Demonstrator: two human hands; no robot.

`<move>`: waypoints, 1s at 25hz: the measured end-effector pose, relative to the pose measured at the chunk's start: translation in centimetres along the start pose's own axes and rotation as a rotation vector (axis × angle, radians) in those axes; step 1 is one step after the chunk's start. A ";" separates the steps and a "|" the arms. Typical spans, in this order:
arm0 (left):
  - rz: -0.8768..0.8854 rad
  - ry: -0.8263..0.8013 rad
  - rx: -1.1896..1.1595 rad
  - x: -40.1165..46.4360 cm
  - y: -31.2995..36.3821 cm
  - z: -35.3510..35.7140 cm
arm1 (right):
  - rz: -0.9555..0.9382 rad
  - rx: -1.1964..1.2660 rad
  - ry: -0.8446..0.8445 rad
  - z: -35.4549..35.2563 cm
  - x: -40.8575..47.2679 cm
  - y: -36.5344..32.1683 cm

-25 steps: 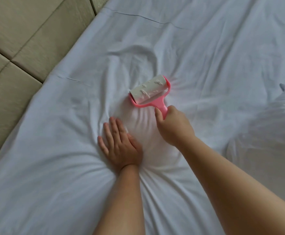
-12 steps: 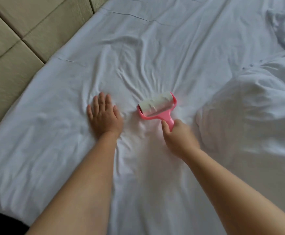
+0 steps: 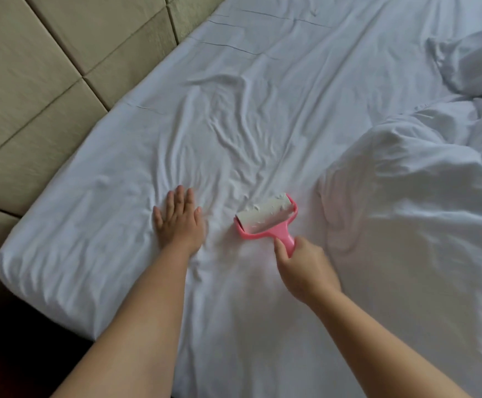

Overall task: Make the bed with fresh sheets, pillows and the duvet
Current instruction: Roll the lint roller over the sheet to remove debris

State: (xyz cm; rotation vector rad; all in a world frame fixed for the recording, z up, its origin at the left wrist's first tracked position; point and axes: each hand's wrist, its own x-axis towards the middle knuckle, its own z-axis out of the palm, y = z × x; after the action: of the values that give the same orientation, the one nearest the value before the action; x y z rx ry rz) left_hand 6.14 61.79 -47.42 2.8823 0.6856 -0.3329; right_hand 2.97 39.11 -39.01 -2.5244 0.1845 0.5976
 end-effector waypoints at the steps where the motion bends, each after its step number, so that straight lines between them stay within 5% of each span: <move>1: -0.023 0.046 0.003 -0.1 -0.4 0.3 | 0.010 0.002 -0.009 0.6 0.2 -0.1; 12: -0.153 0.210 0.015 9.1 -1.8 0.6 | -0.082 -0.008 0.020 3.0 13.6 -9.6; 19: -0.186 0.133 0.018 12.9 -1.2 -0.6 | -0.118 0.023 0.002 3.6 20.2 -15.2; 25: -0.146 0.013 0.048 12.8 -1.5 -2.6 | -0.121 0.007 -0.046 1.9 17.0 -12.5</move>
State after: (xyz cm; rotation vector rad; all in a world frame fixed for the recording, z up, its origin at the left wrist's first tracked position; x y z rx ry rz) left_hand 17.04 69.04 -48.26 2.8886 0.9053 -0.3542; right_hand 20.47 50.53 -42.28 -2.4918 0.0164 0.6044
